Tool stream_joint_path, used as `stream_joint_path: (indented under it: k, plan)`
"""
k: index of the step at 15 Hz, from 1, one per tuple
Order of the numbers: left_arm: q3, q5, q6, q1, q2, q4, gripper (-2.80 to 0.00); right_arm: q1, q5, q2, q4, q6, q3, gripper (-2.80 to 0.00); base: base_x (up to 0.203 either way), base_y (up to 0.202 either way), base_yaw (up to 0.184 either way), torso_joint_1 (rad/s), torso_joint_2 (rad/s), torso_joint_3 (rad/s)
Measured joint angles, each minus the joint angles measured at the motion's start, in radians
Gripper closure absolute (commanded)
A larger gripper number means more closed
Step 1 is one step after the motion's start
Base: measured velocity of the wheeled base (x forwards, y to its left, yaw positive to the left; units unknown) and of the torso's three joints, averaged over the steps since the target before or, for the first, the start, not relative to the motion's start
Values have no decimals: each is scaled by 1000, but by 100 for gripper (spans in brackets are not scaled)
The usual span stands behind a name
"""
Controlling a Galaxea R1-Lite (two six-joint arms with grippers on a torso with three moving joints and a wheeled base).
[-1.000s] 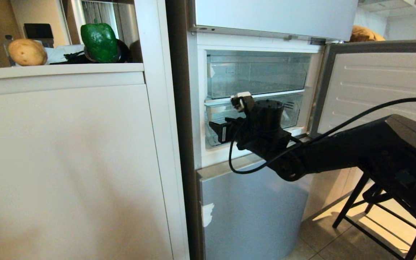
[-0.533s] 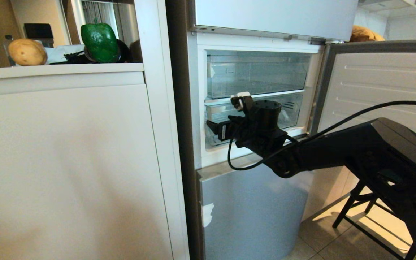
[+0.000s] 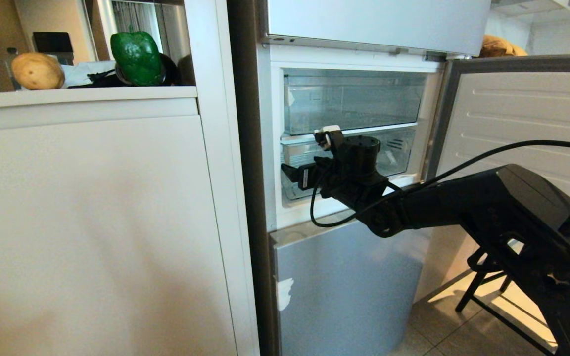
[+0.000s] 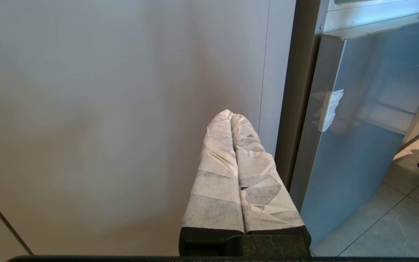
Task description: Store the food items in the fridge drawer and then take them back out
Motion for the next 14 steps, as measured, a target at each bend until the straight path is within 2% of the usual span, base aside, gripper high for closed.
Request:
stream_joint_path:
  k: [14]
  plan:
    - [0, 0, 0, 0, 0, 0, 0, -9, 0, 49, 73, 0, -124, -280, 0, 0, 0, 0, 0, 0]
